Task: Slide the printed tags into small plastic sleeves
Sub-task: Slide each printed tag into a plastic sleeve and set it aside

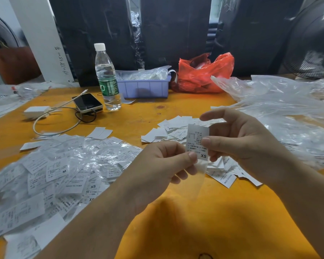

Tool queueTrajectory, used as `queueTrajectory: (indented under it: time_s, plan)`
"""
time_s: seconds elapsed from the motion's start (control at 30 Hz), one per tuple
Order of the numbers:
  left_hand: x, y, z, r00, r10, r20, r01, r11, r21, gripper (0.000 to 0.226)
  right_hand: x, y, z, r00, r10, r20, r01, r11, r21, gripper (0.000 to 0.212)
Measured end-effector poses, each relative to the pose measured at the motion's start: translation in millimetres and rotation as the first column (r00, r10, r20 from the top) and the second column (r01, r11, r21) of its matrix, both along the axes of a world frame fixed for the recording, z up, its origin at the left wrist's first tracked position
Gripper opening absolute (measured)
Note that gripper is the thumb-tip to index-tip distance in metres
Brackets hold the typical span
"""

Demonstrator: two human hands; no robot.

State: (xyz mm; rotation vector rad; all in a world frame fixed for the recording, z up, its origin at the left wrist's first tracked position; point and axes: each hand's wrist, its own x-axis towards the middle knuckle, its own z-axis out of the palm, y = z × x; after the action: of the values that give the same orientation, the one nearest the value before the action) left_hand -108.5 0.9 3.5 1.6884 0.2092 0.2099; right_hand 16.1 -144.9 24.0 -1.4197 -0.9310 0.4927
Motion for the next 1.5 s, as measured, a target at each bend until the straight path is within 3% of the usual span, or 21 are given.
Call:
queueTrajectory:
  time_s: [0.47,0.93,1.23,1.5]
  plan:
    - [0.2,-2.3,0.1,0.997,0.065,0.049,-0.064,0.997,-0.035,0.017,-7.4,2.9,1.2,0.989,-0.141,-0.034,0.144,0.983,0.110,0.031]
    - [1.1,-0.3,1.0,0.988,0.130,0.086,-0.126,0.991,-0.052,0.019,-4.4,1.3,-0.3,0.998,-0.067,-0.018,0.067,0.998,0.008,0.042]
    - [1.4,1.5,0.3,0.978,0.196,0.077,-0.194,0.980,-0.038,0.020,-9.0,0.7,-0.1,0.998,-0.022,0.067,0.024,1.000,-0.021,0.022]
    - [1.2,1.7,-0.1,0.979,0.194,0.062,-0.194,0.981,-0.012,0.034,-9.6,1.1,-4.6,0.984,0.016,0.179,-0.009,0.999,-0.044,0.020]
